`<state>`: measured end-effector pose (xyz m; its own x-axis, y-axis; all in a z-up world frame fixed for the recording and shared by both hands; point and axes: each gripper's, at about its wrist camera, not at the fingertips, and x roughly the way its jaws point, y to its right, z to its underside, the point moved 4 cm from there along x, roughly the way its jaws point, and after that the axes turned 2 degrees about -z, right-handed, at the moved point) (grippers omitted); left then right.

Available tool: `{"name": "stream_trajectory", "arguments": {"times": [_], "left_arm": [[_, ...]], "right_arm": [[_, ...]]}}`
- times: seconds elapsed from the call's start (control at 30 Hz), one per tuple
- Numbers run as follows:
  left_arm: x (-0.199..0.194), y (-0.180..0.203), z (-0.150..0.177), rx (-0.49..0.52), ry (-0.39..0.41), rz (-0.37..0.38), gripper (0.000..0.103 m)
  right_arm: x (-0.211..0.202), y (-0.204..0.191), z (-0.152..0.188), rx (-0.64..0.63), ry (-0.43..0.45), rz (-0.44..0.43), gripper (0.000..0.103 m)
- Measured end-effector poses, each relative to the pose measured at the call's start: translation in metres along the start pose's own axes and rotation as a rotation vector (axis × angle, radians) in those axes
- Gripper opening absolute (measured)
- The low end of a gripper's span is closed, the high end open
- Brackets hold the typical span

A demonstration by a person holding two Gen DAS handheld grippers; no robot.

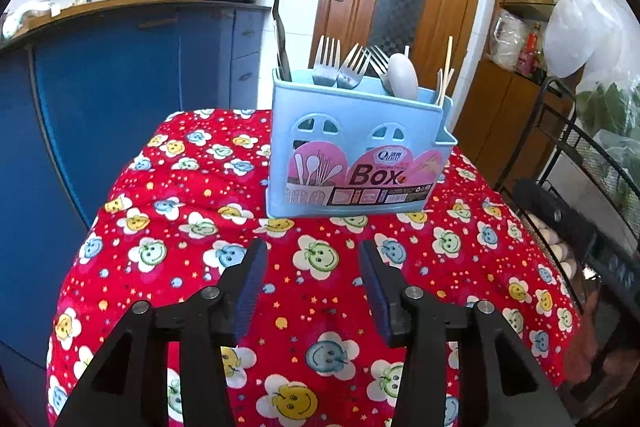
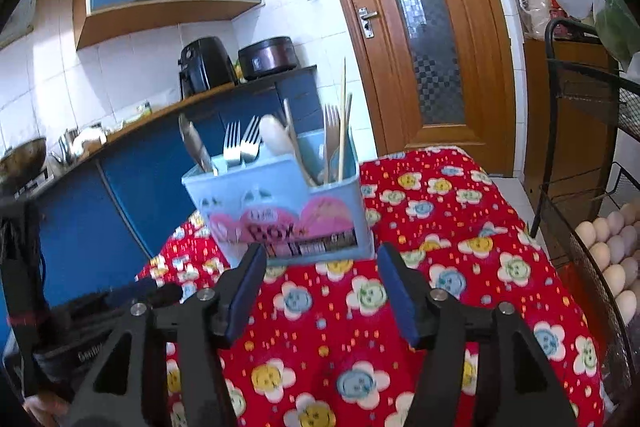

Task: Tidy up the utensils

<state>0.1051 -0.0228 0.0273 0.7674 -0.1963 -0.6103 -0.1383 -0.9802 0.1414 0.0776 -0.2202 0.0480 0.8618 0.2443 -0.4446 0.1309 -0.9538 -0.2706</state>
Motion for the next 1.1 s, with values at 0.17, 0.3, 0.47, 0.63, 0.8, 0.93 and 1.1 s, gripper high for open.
{"name": "stream_trajectory", "arguments": {"times": [0.17, 0.3, 0.47, 0.63, 0.8, 0.93, 1.1], "left_arm": [[0.005, -0.001, 0.010, 0.017, -0.016, -0.050, 0.050], [0.011, -0.002, 0.019, 0.015, -0.036, -0.065, 0.050], [0.014, -0.002, 0.028, 0.019, -0.030, -0.078, 0.050], [0.013, -0.002, 0.032, 0.010, -0.003, -0.086, 0.050], [0.007, -0.001, 0.032, 0.017, 0.043, -0.109, 0.050], [0.004, 0.000, 0.032, 0.021, 0.065, -0.118, 0.050], [0.002, 0.000, 0.033, 0.018, 0.075, -0.123, 0.050]], "right_arm": [[0.003, 0.002, 0.022, 0.009, -0.047, 0.004, 0.073], [0.004, 0.003, 0.035, -0.006, -0.066, 0.034, 0.075], [0.003, 0.003, 0.046, -0.027, -0.073, 0.063, 0.076], [0.000, 0.006, 0.053, -0.018, -0.075, 0.078, 0.078], [0.001, 0.005, 0.060, -0.027, -0.082, 0.094, 0.078], [-0.004, 0.006, 0.060, -0.017, -0.059, 0.105, 0.078], [-0.006, 0.006, 0.059, -0.016, -0.042, 0.112, 0.078]]}}
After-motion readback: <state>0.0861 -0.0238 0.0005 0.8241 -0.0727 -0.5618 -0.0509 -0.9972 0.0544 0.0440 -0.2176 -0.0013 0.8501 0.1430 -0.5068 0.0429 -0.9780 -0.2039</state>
